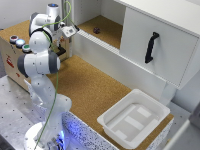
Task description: Pull the drawer
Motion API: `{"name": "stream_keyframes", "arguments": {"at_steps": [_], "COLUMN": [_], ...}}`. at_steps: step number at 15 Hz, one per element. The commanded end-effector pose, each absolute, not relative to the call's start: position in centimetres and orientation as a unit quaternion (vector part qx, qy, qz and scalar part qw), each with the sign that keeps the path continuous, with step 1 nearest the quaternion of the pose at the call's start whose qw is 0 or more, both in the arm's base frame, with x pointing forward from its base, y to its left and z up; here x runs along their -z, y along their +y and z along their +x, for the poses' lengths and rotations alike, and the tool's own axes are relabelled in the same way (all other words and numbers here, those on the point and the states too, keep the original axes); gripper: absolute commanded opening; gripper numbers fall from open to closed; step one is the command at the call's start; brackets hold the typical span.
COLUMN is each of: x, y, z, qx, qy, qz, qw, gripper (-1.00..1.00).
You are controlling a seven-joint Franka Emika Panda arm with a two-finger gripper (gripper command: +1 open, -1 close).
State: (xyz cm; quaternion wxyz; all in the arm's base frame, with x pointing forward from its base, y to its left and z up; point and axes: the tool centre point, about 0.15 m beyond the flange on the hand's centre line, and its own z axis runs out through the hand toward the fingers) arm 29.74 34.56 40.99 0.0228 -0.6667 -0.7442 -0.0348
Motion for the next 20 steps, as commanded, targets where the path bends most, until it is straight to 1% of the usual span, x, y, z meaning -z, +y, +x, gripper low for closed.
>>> {"name": "stream_keyframes", "arguments": {"at_steps": [1, 4, 5, 9, 14, 20], "x": [-38.1, -38.0, -37.8, -36.7, -35.9, -34.4], "y": [37.8, 39.5, 40.1, 41.3, 40.9, 39.9], "z": [29.6, 30.0, 30.0, 31.5, 34.7, 36.2], "qx": [0.068, 0.075, 0.083, 0.08, 0.075, 0.073], "qy": [-0.714, -0.712, -0.718, -0.717, -0.698, -0.697], "qz": [-0.696, -0.697, -0.69, -0.691, -0.711, -0.712], "qw": [0.026, 0.041, 0.041, 0.05, 0.05, 0.038], "gripper": [1.0, 1.0, 1.0, 1.0, 1.0, 1.0]}}
